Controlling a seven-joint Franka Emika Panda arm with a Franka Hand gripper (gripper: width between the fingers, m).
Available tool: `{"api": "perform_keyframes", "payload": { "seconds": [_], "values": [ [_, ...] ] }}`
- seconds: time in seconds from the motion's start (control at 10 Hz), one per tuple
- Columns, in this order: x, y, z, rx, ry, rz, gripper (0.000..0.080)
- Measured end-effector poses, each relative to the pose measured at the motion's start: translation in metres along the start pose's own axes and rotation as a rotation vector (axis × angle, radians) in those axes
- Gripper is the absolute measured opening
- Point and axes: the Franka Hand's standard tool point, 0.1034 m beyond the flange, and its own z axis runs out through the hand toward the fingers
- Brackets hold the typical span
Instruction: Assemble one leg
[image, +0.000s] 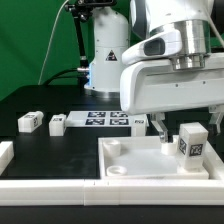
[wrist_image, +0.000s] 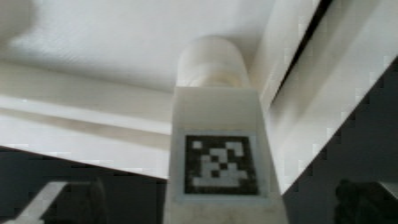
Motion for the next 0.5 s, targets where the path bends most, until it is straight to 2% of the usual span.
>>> {"api": "perform_keyframes", "payload": {
  "seconds": [0.1,0.3,0.5],
  "values": [
    [0.0013,0.0041,-0.0012,0.013,-0.094,0.002,0.0649],
    [0.0021,0.0007,-0.0050,0.045,-0.233,0.015,0.0649],
    [-0.0011,-0.0032,-0.0076,0.087,-0.411,0.014,0.0649]
  ]
}}
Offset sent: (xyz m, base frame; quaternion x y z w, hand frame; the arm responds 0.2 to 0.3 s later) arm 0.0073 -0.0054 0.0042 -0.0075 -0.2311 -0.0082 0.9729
